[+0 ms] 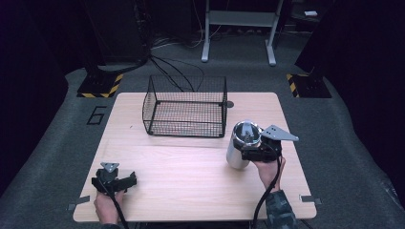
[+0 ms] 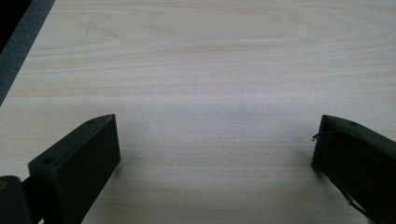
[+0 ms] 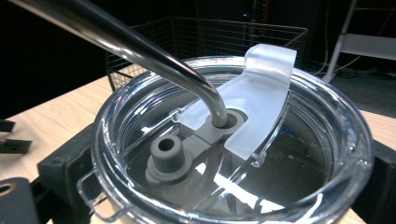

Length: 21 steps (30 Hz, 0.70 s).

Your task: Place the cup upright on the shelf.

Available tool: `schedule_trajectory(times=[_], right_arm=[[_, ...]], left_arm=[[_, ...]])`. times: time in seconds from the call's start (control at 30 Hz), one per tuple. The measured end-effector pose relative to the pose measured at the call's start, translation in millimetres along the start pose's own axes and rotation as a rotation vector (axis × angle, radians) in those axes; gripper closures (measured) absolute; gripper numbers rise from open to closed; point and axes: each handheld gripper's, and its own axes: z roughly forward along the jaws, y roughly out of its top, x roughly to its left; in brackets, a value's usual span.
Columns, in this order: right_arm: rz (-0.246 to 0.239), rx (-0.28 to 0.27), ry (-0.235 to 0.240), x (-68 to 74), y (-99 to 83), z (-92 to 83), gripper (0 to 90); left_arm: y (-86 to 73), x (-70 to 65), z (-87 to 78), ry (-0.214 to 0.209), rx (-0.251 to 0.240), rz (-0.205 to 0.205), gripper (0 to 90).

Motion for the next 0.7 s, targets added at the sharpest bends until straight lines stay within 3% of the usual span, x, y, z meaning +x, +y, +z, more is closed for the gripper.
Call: schedule_trajectory(times=[0.4,0.7], right_arm=[[-0.013,0.001,0.076,15.7,16.0,20.5,3.3],[-0.014,0.009,0.106,21.2,27.8,33.8,3.3]], left_arm=[[0.0,-0.1,0.0,0.0,-0.001,0.0,0.5],[0.0,0.1,0.0,-0.002,0.001,-0.002,0.4]])
